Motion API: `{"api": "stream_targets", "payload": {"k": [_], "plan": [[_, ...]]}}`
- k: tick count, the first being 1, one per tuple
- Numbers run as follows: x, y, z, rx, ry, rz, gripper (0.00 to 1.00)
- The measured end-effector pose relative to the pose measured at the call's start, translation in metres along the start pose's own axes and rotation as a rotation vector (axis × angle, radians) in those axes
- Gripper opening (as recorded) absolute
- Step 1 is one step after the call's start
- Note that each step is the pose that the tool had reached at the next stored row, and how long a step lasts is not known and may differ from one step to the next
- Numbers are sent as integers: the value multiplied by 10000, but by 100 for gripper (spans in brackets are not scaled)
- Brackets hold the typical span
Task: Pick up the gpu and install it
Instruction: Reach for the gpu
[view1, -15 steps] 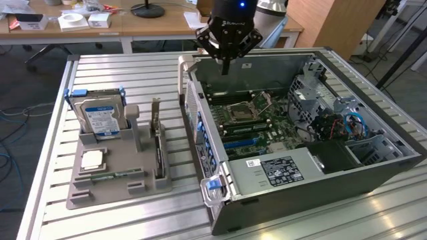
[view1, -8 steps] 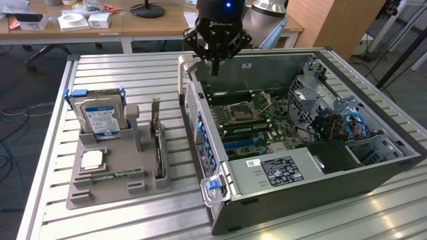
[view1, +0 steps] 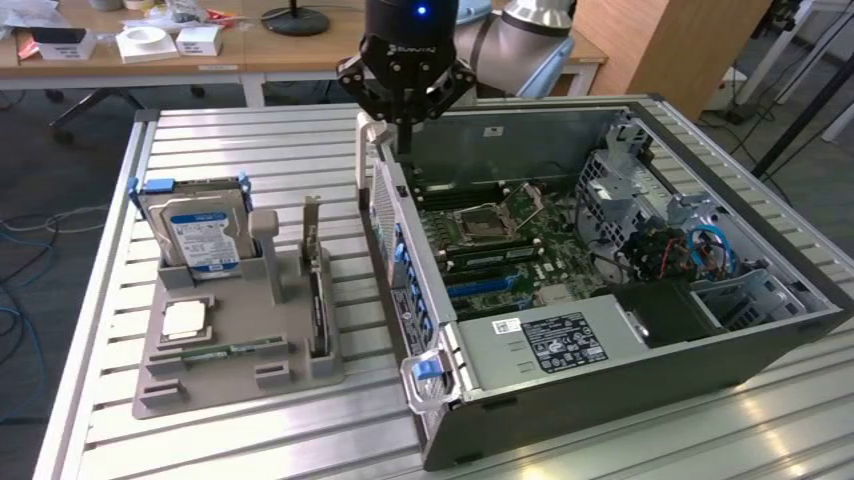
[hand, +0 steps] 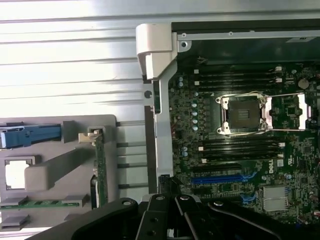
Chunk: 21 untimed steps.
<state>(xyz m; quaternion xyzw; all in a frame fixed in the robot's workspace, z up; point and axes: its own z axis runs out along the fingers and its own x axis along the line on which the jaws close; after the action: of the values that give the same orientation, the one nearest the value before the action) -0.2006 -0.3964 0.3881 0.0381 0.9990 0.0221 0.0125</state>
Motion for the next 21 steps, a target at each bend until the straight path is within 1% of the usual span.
{"api": "stream_targets", "payload": {"k": [4,14,17,19,21], "plan": [[133,-8,3,0,0,7,10],[515,-31,8,2,0,26,10],[608,-35,15,0,-1,32,10],[655,-30,26,1,7,40,10],[708,-25,33,14,34,44,10]]}}
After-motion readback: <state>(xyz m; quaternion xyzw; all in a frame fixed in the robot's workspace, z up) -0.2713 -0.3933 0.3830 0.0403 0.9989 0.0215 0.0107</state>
